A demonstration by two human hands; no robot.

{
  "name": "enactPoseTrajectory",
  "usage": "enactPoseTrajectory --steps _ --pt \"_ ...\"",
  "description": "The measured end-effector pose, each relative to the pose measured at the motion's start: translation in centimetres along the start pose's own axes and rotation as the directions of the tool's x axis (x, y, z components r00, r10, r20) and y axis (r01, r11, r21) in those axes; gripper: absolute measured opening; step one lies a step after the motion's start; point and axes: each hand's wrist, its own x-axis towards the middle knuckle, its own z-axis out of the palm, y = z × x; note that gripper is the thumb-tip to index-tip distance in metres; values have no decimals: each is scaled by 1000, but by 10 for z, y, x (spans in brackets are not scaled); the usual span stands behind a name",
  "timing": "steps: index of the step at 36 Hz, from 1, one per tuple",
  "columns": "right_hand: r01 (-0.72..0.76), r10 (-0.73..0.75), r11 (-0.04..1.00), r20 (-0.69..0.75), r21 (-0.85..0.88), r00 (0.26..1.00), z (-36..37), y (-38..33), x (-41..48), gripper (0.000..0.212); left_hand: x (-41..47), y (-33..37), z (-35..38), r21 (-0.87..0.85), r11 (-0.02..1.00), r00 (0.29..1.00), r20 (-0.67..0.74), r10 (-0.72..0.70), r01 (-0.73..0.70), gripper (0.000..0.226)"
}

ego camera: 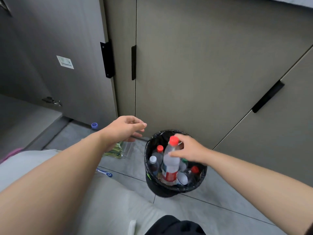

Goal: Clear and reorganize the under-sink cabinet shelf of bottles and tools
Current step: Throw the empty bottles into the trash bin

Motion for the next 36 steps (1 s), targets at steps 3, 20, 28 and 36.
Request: enactPoseTrajectory --steps 3,20,28,36 --pt "-10 21 988 69 -152 997 31 23 -4 28 2 -4 0 47 999 1000 -3 -9 9 19" --pt "27 53 905 175 -424 983 70 3 37 19 -4 -21 -27 513 856 973 -224 52 72 11" --pt "296 -279 939 112 -177 954 53 -84 88 9 -15 -11 -116 534 831 959 -282 2 156 7" --pt "333 -286 934 283 -131 915 102 -141 145 12 -60 -64 -224 574 737 901 -420 -108 356 3"
